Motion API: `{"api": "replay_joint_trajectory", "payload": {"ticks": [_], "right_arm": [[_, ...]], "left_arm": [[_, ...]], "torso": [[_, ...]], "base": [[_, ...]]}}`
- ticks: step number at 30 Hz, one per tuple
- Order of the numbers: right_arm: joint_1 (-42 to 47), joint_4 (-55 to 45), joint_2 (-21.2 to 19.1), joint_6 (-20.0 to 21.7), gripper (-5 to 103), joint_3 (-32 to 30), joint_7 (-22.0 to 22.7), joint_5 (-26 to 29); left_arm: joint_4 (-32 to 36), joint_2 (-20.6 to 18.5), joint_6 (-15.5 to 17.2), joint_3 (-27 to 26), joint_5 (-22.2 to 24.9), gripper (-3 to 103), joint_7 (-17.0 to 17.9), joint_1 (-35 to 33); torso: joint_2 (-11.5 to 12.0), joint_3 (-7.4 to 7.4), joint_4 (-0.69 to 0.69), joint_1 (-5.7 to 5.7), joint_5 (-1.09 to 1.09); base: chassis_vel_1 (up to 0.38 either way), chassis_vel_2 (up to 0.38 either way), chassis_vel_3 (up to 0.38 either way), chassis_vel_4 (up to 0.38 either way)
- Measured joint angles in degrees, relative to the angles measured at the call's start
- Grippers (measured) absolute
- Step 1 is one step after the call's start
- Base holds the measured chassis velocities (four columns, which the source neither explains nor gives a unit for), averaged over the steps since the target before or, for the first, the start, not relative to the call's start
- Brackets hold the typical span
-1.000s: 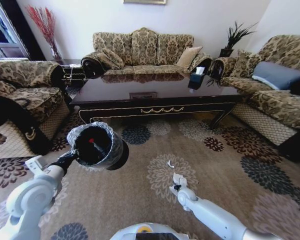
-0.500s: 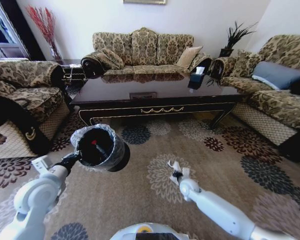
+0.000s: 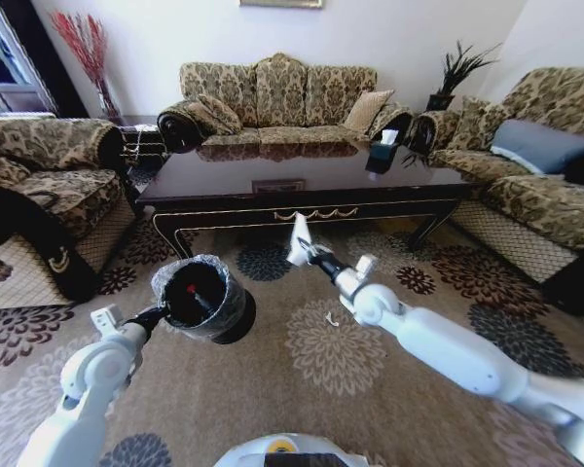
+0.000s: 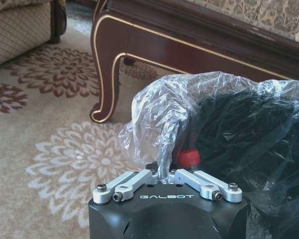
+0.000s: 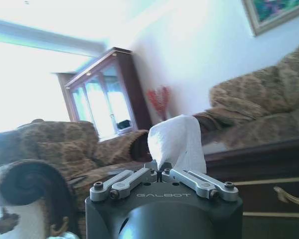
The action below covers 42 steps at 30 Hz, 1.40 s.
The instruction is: Move to the front of the table and pick up the trash from the floor, then place it into the trash bin.
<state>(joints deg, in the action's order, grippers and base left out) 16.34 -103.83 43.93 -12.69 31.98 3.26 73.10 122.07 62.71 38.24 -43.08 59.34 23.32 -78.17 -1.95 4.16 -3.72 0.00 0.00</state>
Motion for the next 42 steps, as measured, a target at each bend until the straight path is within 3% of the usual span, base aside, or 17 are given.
{"api": "replay_joint_trajectory", "payload": {"ticks": [7, 17, 26, 33, 39, 42], "right_arm": [[-10.9, 2.9, 5.5, -1.4, 0, 11.4, -2.6, -1.9], [-16.1, 7.2, 11.0, -2.5, 0, 19.7, -2.7, -5.5], [-16.6, 8.0, 11.6, -3.1, 0, 23.0, -2.2, -9.0], [-14.6, 9.3, 11.8, -3.9, 0, 25.7, 1.8, -15.7], [-13.0, 9.1, 11.1, -4.1, -3, 25.9, 2.6, -17.4], [-12.8, 9.0, 10.7, -4.5, 13, 25.7, 2.5, -17.6]], "left_arm": [[-2.0, -0.8, 0.0, 4.8, 0.1, 3, 0.4, 3.6], [-5.9, -2.1, 0.0, 8.8, 1.3, 3, 0.6, 9.3], [-7.1, -2.4, 0.0, 9.0, 2.3, 3, 0.5, 10.9], [-6.6, -2.7, 0.0, 8.5, 3.0, 3, 0.4, 11.5], [-6.0, -3.2, 0.0, 8.0, 3.2, 3, 0.5, 11.2], [-5.8, -3.3, 0.0, 7.8, 3.2, 3, 0.5, 11.1]], "torso": [[0.0, 0.00, -0.01, 0.00, -0.02], [0.0, 0.00, 0.00, 0.00, -0.01], [0.0, -0.01, 0.00, 0.00, -0.01], [0.0, -0.01, -0.01, 0.00, 0.00], [0.0, -0.01, -0.01, 0.00, 0.00], [0.0, -0.01, -0.01, 0.00, 0.01]], "base": [[0.000, 0.000, 0.000, 0.000], [0.000, 0.000, 0.000, 0.000], [0.000, 0.000, 0.000, 0.000], [0.000, 0.000, 0.000, 0.000], [0.000, 0.000, 0.000, 0.000], [0.000, 0.000, 0.000, 0.000]]}}
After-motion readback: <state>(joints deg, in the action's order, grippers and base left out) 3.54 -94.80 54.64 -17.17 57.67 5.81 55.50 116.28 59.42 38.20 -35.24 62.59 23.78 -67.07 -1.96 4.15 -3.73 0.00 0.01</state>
